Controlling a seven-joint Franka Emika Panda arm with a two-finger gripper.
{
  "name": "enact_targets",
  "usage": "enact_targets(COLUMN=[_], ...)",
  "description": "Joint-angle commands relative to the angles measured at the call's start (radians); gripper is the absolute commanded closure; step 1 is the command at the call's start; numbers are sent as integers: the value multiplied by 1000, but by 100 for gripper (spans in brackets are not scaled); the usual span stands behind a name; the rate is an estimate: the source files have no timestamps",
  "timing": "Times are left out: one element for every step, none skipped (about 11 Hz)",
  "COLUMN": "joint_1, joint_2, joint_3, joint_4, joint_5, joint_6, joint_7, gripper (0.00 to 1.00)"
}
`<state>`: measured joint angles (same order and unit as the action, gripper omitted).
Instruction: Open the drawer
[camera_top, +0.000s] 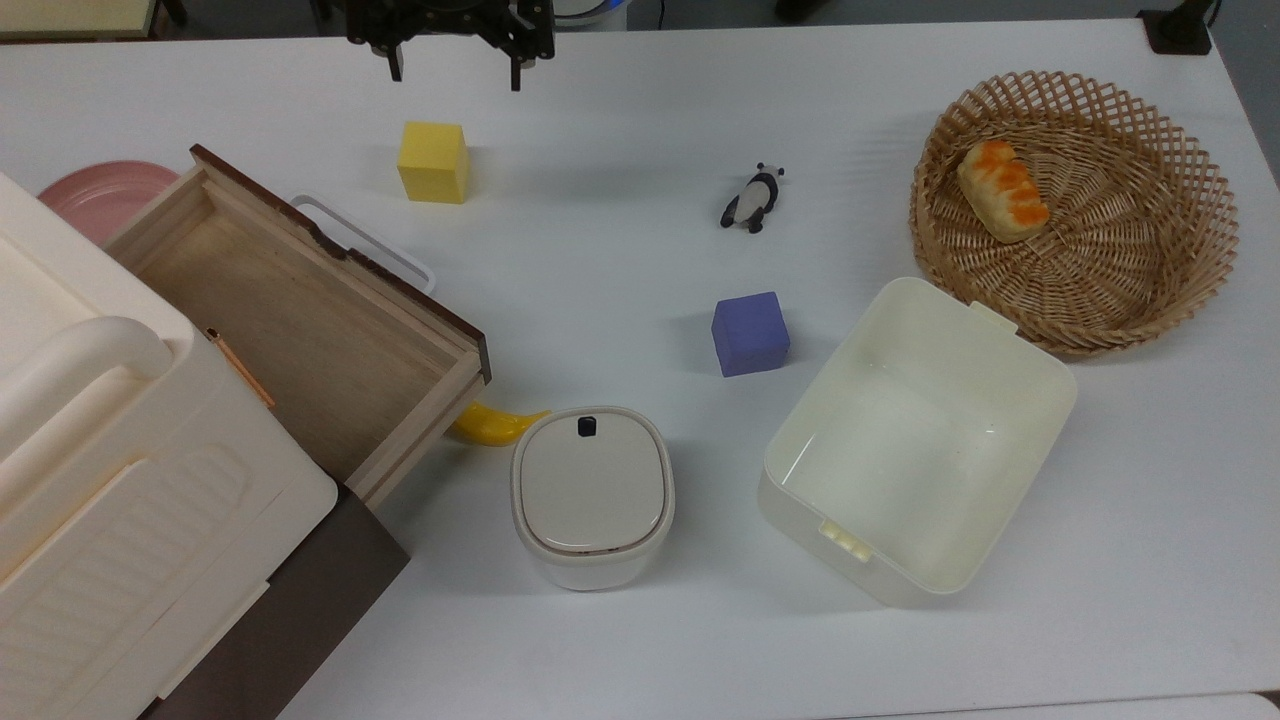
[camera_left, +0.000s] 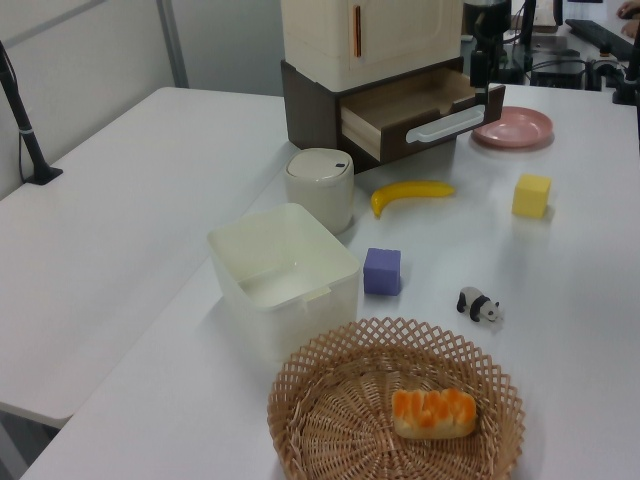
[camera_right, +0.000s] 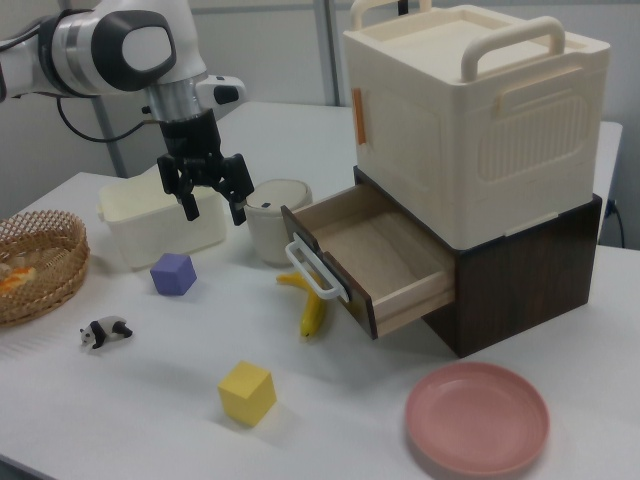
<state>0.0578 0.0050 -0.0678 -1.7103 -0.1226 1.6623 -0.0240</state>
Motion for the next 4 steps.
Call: enact_targets(joint_1=[-21, -21, -26, -32], joint_2=[-17, -17, -11, -10], joint_3=[13, 8, 5, 5], joint_4=[3, 8, 33, 35], joint_5=[29, 34, 58, 73], joint_6=[-12, -13, -22, -23], joint_7=[16, 18, 18, 18], gripper=[0, 0, 0, 0])
